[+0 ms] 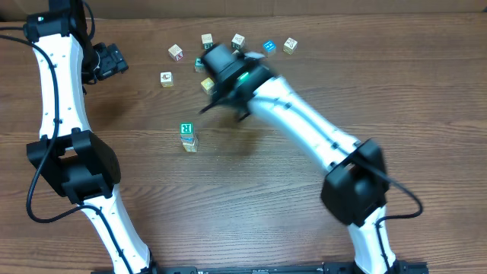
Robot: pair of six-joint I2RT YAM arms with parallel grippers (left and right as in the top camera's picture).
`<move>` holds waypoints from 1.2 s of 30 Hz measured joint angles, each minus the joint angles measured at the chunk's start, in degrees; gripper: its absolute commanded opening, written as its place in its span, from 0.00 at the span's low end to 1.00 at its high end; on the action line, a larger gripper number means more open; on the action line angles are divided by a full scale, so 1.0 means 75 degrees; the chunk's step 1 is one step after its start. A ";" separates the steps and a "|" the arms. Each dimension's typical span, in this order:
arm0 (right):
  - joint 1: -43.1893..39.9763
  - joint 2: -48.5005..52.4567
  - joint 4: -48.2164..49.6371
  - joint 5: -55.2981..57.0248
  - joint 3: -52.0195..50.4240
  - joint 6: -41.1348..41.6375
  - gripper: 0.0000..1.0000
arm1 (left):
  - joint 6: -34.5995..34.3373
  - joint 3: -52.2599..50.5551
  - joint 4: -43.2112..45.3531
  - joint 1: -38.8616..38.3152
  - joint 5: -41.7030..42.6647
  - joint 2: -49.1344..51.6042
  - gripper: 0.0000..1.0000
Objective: Form a tower
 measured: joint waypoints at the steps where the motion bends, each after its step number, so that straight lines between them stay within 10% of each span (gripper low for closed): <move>1: -0.0259 -0.0009 -0.0262 0.0012 0.0000 -0.0020 1.00 | 0.0000 0.0000 0.0000 0.0000 0.0000 0.0000 1.00; 20: -0.5977 -0.0015 -0.2346 0.0184 0.0000 -0.0880 1.00 | 0.0000 0.0000 0.0000 0.0000 0.0000 0.0000 1.00; 36: -0.7641 -0.0015 -0.0836 0.0187 0.0000 -0.0994 1.00 | 0.0000 0.0000 0.0000 -0.0050 0.0000 0.0000 1.00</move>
